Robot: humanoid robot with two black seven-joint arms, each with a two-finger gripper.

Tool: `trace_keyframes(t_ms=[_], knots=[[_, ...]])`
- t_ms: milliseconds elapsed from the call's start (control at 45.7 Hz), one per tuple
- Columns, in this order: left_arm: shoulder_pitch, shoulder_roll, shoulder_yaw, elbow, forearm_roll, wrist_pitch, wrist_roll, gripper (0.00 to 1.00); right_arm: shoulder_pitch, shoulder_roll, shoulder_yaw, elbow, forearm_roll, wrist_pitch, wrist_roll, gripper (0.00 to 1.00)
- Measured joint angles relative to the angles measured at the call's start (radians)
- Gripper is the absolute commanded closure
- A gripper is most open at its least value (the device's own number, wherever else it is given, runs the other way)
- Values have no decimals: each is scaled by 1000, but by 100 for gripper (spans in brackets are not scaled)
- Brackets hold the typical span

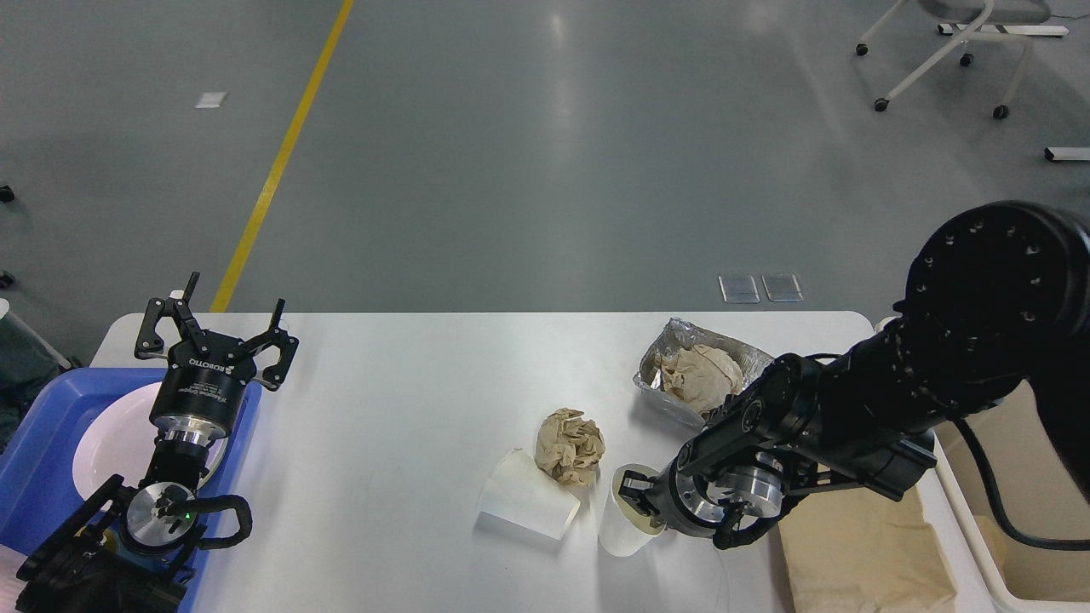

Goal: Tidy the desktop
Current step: 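Lower the right gripper onto the white paper cup and grasp it, then lift the white paper cup and carry it into the white bin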

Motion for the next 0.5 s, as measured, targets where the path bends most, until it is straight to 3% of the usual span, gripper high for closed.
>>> trace_keyframes(t_ms=[153,503], knots=[[0,0,0,0,0,0,0,4,10,-3,0,8,-4,50,0,100],[0,0,-1,0,0,0,0,4,191,-114,-8,79,-5,313,5,100]])
